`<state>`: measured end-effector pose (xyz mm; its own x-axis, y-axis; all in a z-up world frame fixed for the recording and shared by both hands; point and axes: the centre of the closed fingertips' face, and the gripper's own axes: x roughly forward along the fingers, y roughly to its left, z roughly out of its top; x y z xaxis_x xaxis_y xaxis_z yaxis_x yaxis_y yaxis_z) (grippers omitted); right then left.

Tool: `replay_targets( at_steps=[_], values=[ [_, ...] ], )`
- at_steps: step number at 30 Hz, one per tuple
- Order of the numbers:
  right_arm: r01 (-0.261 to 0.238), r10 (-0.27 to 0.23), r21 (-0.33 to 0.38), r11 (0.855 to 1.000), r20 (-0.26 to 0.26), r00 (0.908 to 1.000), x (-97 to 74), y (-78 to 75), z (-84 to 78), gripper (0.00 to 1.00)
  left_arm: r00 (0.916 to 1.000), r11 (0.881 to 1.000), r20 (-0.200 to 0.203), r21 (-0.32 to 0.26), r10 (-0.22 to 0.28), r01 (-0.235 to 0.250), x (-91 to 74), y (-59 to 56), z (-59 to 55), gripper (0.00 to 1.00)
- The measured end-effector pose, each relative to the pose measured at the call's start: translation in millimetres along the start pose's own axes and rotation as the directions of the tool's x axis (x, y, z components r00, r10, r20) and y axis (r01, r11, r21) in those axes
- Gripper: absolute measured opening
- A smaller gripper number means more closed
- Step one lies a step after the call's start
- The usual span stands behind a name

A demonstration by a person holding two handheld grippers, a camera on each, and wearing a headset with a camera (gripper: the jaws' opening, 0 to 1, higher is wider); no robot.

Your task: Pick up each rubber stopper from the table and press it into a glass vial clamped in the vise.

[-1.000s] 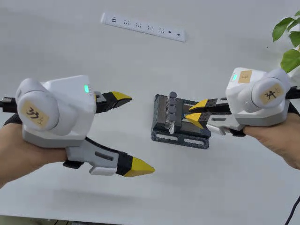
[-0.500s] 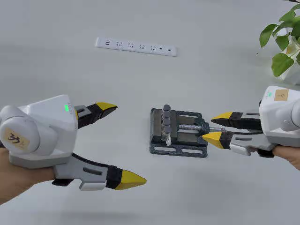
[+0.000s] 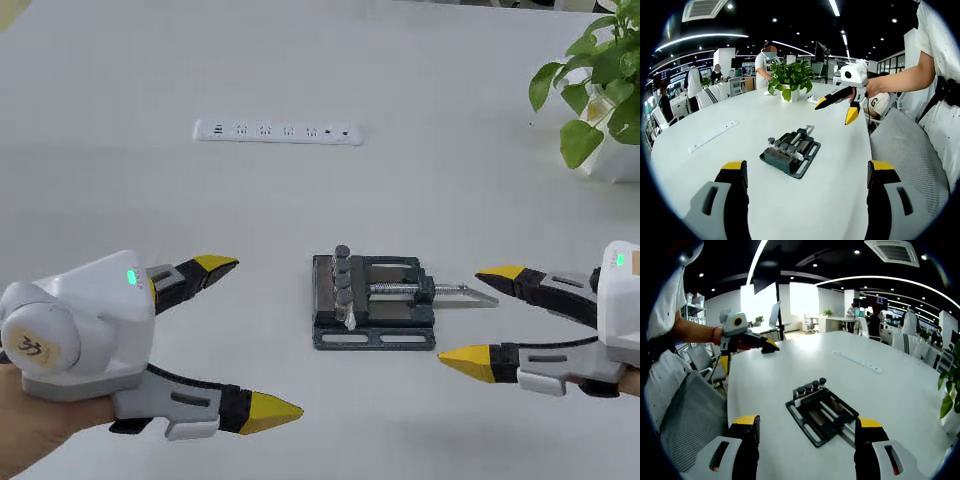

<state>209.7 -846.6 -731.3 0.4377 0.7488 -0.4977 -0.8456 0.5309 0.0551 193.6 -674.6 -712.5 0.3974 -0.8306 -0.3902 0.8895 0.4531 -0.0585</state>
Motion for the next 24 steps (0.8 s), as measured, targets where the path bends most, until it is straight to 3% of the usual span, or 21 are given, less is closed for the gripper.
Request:
replay_targets(
  at_steps=[7, 13, 24],
  values=[
    [-0.024, 0.023, 0.026, 0.999, 0.035, 0.9991, -6.0, 7.4, -10.4, 0.99, 0.9994, 1.000, -0.035, 0.011, -0.005, 0.006, 3.2, -2.3, -9.5, 0.99],
    [-0.023, 0.023, 0.022, 0.999, 0.005, 0.9997, -10.4, 7.4, -22.8, 0.99, 0.9992, 1.000, -0.041, -0.002, 0.001, -0.001, 6.4, -1.1, -13.3, 0.99],
    [-0.012, 0.012, 0.021, 1.000, 0.004, 0.9999, -12.2, 4.8, -21.6, 0.98, 0.9986, 1.000, -0.052, -0.001, -0.009, 0.009, 6.7, -0.4, -18.2, 0.99]
  ],
)
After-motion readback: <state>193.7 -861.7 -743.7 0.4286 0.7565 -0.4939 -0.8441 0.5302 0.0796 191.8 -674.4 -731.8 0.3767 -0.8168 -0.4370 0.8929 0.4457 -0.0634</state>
